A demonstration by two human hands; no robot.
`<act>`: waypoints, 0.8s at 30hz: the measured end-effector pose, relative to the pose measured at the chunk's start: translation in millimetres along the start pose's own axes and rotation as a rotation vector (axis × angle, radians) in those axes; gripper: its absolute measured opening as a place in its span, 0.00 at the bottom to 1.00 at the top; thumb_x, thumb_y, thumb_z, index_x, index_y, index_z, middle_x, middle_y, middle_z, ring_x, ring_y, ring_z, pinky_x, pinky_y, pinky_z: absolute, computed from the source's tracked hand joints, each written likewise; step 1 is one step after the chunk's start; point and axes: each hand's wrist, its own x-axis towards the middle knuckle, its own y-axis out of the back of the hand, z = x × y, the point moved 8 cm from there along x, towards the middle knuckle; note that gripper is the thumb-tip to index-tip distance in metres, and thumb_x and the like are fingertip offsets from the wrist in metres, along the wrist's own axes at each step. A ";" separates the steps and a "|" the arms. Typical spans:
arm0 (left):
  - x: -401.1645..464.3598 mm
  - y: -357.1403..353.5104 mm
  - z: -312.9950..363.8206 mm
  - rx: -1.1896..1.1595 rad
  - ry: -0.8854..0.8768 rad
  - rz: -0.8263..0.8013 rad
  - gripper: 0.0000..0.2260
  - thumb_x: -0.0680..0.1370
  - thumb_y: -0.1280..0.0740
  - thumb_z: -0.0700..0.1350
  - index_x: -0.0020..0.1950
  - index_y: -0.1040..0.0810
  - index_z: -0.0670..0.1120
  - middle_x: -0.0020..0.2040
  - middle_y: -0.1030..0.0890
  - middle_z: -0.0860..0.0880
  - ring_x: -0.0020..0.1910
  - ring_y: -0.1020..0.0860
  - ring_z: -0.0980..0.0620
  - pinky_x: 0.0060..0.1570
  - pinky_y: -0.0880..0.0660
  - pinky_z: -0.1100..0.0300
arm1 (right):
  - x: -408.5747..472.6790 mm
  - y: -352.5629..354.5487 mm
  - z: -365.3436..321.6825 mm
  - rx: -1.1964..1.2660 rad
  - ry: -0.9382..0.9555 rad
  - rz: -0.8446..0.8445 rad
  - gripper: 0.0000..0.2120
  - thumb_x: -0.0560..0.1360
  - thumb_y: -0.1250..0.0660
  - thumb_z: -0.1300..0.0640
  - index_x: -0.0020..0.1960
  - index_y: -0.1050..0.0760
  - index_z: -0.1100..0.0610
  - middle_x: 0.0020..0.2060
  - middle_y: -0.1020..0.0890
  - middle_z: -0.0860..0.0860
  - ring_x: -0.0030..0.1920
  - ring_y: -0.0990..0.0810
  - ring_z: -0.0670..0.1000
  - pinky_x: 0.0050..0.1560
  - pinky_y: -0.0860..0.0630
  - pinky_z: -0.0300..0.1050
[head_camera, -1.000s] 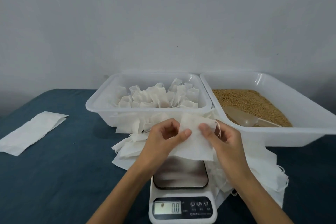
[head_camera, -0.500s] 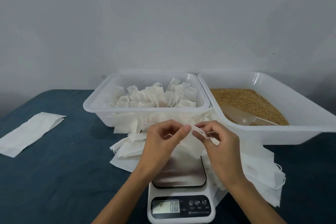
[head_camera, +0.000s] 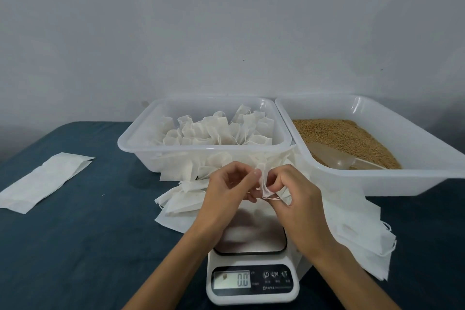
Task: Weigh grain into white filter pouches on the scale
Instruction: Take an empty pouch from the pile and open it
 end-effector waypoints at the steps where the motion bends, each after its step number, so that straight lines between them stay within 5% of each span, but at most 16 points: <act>1: 0.1 -0.2 0.2 0.001 0.000 0.002 0.07 0.81 0.29 0.42 0.46 0.18 0.40 0.37 0.17 0.48 0.36 0.19 0.52 0.42 0.20 0.59 | 0.4 0.2 -0.7 -0.020 0.007 0.003 0.18 0.69 0.22 0.68 0.41 0.30 0.53 0.41 0.23 0.46 0.41 0.23 0.48 0.39 0.26 0.40; 4: 0.0 -0.7 1.2 -0.003 -0.009 0.000 0.07 0.82 0.29 0.40 0.46 0.17 0.38 0.38 0.17 0.46 0.38 0.18 0.52 0.43 0.20 0.60 | 1.0 1.0 -1.1 -0.019 -0.001 -0.002 0.16 0.70 0.21 0.63 0.41 0.30 0.54 0.42 0.22 0.45 0.41 0.23 0.47 0.40 0.25 0.42; 8: -2.1 -0.1 7.3 0.071 -0.073 -0.006 0.08 0.82 0.31 0.37 0.44 0.17 0.39 0.39 0.17 0.46 0.39 0.19 0.49 0.45 0.21 0.59 | -0.3 0.5 3.6 0.217 -0.189 -0.024 0.17 0.70 0.22 0.42 0.46 0.26 0.49 0.43 0.18 0.45 0.46 0.17 0.50 0.49 0.21 0.38; 12: -5.5 -6.3 10.5 0.096 -0.113 -0.037 0.08 0.81 0.31 0.42 0.46 0.19 0.38 0.40 0.19 0.40 0.41 0.21 0.47 0.49 0.22 0.54 | -0.9 4.5 16.0 0.389 -0.341 0.050 0.11 0.76 0.25 0.49 0.47 0.27 0.49 0.43 0.16 0.49 0.47 0.15 0.53 0.51 0.19 0.42; 18: -5.2 -0.6 13.5 0.126 -0.122 0.026 0.09 0.78 0.31 0.46 0.39 0.21 0.45 0.34 0.23 0.50 0.37 0.25 0.53 0.45 0.26 0.61 | 2.9 5.8 7.6 0.128 -0.149 0.000 0.12 0.78 0.33 0.70 0.47 0.19 0.53 0.44 0.17 0.43 0.49 0.16 0.47 0.50 0.21 0.41; 20: -7.1 -5.6 16.4 0.177 -0.168 -0.003 0.09 0.78 0.31 0.48 0.40 0.21 0.46 0.35 0.22 0.51 0.37 0.25 0.54 0.43 0.27 0.61 | 2.7 2.0 7.1 0.133 -0.150 -0.018 0.11 0.78 0.32 0.68 0.50 0.17 0.54 0.45 0.17 0.42 0.49 0.16 0.47 0.50 0.21 0.39; 24: -9.6 -12.3 15.6 0.234 -0.206 -0.065 0.10 0.82 0.30 0.50 0.45 0.18 0.46 0.41 0.18 0.48 0.43 0.20 0.50 0.47 0.24 0.57 | 0.7 0.9 13.9 0.295 -0.307 -0.034 0.07 0.80 0.32 0.49 0.50 0.17 0.50 0.44 0.15 0.46 0.48 0.16 0.50 0.49 0.21 0.37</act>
